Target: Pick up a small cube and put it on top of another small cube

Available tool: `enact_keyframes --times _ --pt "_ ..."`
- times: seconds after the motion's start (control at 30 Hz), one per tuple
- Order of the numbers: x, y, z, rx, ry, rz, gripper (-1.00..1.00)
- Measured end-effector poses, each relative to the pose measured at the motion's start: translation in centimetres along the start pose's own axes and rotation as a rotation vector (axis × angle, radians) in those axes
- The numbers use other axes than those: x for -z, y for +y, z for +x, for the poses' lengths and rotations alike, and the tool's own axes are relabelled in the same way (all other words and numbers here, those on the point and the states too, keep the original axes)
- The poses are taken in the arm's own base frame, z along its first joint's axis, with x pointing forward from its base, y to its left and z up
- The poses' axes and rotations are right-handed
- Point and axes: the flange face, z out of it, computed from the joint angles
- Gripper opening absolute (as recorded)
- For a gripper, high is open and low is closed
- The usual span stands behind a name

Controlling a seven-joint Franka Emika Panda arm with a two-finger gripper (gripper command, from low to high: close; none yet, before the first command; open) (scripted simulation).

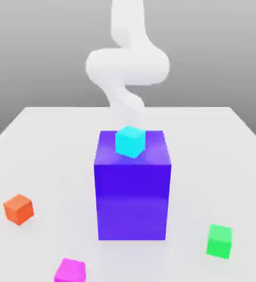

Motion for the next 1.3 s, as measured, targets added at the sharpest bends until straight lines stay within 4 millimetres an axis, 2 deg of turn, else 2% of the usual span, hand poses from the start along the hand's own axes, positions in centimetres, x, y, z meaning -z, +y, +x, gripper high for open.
enact_keyframes --times 0.23,0.27,0.33,0.43,0.57,0.7,0.87,1.03,1.3 --pt "-13.2 2.7 1.7 -0.404 -0.181 -0.128 0.0" --pt "-13.2 2.7 1.7 -0.404 -0.181 -0.128 0.0" --pt "-18.1 4.4 1.6 -0.556 -0.219 -0.199 0.0" --pt "-23.6 6.8 1.1 -0.734 -0.24 -0.294 0.0" --pt "-29.7 10.4 0.1 -0.95 -0.223 -0.422 0.0" --pt "-35.0 14.6 -1.1 -1.153 -0.16 -0.549 0.0" --pt "-40.1 20.3 -2.6 -1.383 -0.014 -0.69 0.0" --pt "-43.4 26.0 -3.5 -1.574 0.184 -0.785 0.0" --pt "-46.9 29.3 -5.3 -1.607 0.215 -0.822 0.0"
